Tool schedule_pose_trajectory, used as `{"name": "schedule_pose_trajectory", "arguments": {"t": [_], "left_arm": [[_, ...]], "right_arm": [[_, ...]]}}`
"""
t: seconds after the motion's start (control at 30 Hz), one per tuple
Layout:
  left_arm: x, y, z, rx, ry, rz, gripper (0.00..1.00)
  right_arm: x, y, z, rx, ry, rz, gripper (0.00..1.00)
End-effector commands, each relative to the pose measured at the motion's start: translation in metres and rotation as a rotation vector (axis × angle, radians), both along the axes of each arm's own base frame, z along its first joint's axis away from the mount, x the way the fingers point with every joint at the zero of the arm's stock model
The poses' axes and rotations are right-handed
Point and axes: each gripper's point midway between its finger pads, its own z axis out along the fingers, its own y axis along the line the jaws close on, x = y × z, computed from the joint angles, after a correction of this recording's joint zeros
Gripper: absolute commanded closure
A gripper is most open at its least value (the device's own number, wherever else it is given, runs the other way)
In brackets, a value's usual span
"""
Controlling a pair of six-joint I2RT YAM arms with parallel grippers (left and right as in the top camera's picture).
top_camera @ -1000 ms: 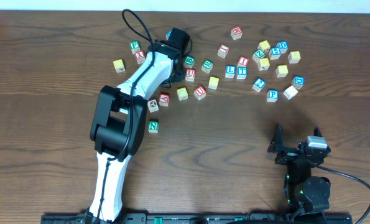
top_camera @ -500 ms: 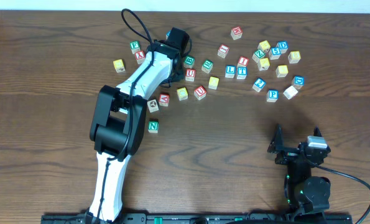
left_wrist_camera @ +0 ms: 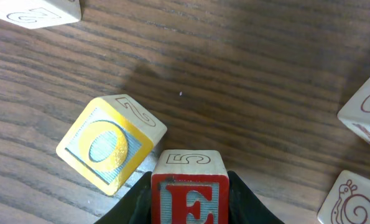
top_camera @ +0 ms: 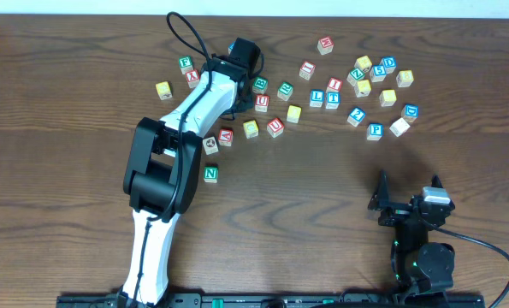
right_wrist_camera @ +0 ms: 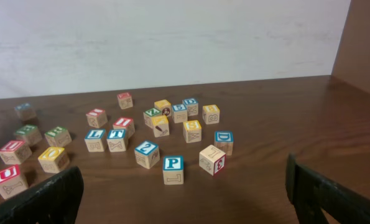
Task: Spell out NEURIPS
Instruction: 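Lower the left gripper and close it on the red E block, then lift the E block and carry it toward the N block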
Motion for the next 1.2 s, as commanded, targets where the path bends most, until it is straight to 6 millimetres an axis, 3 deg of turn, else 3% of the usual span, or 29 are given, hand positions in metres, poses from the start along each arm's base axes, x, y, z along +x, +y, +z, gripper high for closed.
{"name": "schedule_pose_trajectory", "arguments": {"t": [0.0,0.43,0.6,0.7,0.93,1.17], "left_arm": [[-0.012,0.009,-0.019,0.03,0.049,0.004,0.72],[-0.012,0.009,-0.018,0.03,0.049,0.004,0.81],[-0.01,0.008,-0.004,0.021,0.025,0.004,0.9],[-0.006,0.007,0.017,0.006,-0.014,0.001,0.91],[-0.005,0.006,0.096,-0.038,-0.145,-0.017,0.91],[-0.037,0.018,0.162,-0.045,-0.179,-0.033,0.9]], "right_arm": [[0.0,0.0,-0.002,-0.009,0.007,0.001,0.01],[0.0,0.0,-0.002,-0.009,0.007,0.001,0.01],[0.0,0.0,-0.002,-0.009,0.007,0.0,0.01],[0.0,0.0,-0.002,-0.009,0.007,0.0,0.01],[0.0,0.0,-0.002,-0.009,0.007,0.0,0.01],[0.0,0.0,-0.002,-0.009,0.007,0.001,0.01]]}}
